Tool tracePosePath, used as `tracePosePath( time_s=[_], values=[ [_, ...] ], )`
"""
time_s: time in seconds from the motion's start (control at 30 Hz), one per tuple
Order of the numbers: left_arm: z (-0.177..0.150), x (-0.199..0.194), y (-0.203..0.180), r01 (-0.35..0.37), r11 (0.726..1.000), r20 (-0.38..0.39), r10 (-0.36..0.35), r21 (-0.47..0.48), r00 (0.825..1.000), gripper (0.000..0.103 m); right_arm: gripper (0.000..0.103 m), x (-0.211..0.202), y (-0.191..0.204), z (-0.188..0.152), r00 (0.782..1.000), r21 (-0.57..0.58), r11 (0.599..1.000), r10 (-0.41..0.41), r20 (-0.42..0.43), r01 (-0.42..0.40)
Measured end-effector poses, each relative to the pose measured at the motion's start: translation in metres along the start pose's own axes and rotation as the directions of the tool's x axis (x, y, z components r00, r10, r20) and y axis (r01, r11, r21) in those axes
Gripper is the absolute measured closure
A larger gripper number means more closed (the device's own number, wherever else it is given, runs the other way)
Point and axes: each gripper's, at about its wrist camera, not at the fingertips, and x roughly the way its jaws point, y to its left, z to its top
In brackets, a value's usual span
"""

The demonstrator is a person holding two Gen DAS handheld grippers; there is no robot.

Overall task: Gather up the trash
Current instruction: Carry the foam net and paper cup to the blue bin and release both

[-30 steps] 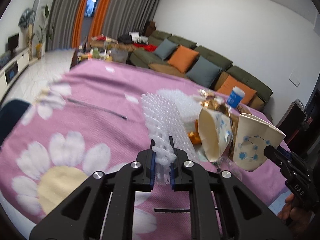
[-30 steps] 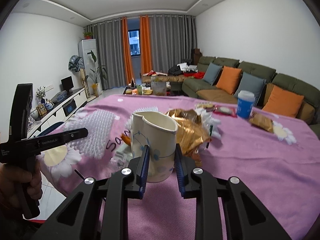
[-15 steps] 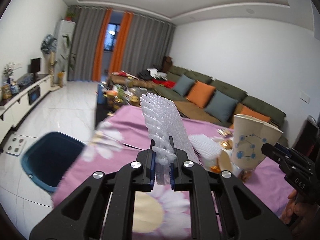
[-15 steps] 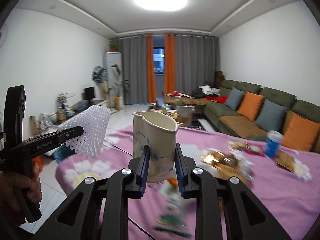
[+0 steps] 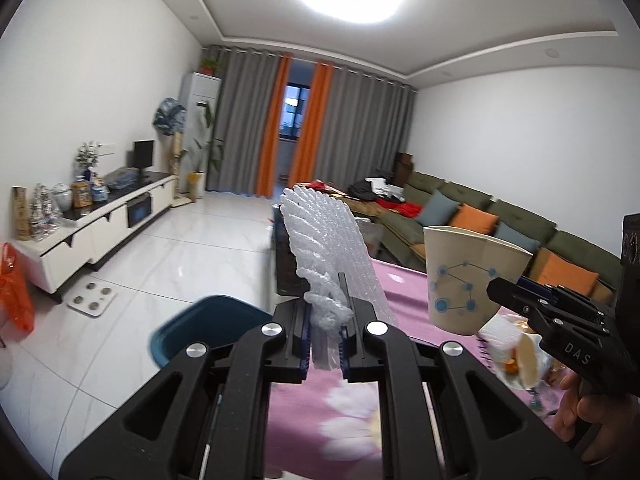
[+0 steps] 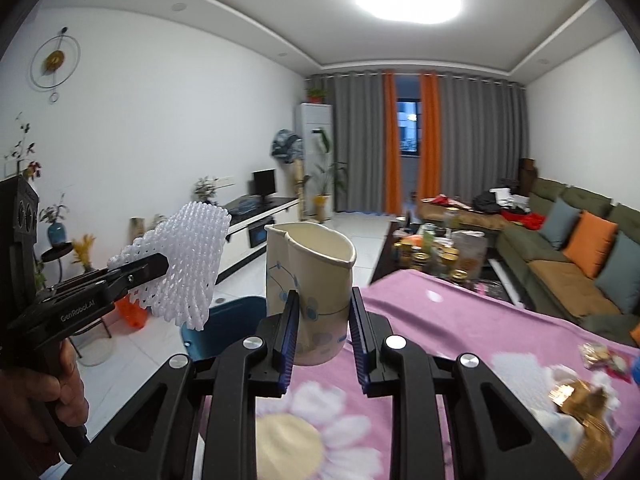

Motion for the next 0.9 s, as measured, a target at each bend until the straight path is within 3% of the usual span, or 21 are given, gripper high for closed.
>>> tracePosePath(
  time_s=[0.2,0.47,0.67,0.9],
  values=[
    [0.008,-0.018,0.046,-0.083,0.996,0.013,0.083,-0.016,0.996,0.092,0.08,0.035,0.021,0.013,0.997,-0.03,0.997,0.073,-0.034,-0.074],
    [0.007,-0.015,0.099,-0.161,0.987,-0.031,0.16,-0.02,0.987,0.092,0.08,0.093,0.046,0.022,0.985,-0.062,0.989,0.129,-0.114,-0.137],
    [-0.006,0.026,0.122,-0.198,0.98,-0.118,0.193,-0.031,0.974,0.092,0.08,0.154,0.066,0.021,0.963,-0.084,0.983,0.138,-0.231,-0.161],
    [-0.042,0.109,0.121,-0.205,0.979,-0.237,0.196,-0.011,0.951,0.092,0.08,0.219,0.083,0.002,0.901,-0.091,0.982,0.112,-0.419,-0.164]
  ],
)
